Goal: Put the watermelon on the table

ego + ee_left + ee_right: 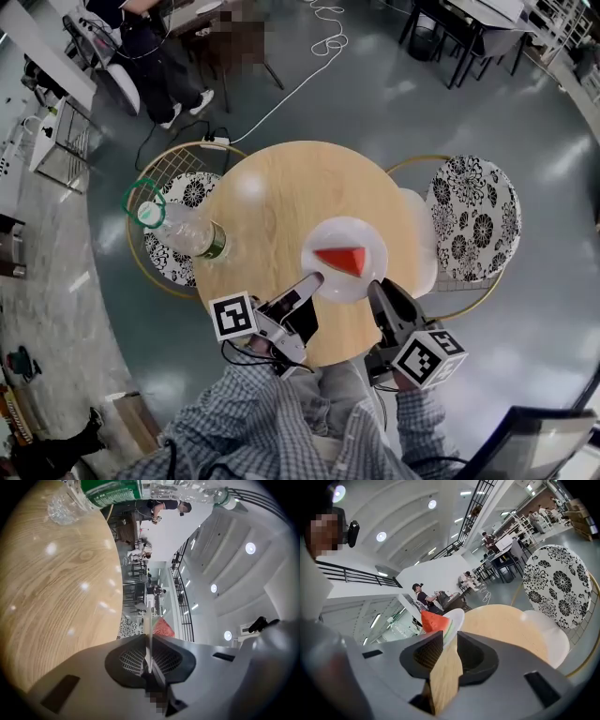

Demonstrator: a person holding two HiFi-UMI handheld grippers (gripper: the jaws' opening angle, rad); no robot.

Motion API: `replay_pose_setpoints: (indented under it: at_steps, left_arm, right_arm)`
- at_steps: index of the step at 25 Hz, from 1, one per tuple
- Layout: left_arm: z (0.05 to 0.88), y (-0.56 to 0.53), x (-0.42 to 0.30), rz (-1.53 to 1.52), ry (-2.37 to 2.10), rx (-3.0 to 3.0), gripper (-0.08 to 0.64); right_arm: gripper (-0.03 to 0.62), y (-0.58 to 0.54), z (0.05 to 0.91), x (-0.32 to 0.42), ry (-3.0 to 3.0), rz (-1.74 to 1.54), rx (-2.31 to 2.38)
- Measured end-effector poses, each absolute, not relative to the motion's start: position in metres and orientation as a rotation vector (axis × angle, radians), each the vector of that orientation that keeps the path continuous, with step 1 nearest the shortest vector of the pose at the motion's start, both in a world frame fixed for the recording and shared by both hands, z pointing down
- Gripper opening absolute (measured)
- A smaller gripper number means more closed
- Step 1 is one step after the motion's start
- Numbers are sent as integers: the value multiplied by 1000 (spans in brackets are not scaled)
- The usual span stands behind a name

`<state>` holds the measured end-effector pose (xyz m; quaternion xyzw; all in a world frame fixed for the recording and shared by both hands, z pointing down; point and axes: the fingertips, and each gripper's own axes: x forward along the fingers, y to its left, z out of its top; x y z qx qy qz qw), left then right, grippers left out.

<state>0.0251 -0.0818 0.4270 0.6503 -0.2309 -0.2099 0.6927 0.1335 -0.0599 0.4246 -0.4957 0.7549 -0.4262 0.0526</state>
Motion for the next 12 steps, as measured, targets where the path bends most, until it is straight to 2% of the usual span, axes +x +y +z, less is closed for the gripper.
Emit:
replay_pose_setpoints:
  at_steps: [12]
  left_arm:
    - [467, -153, 43, -422, -524, 1435, 34]
  right_arm:
    - [98, -130, 466, 150, 2281, -1352, -1568]
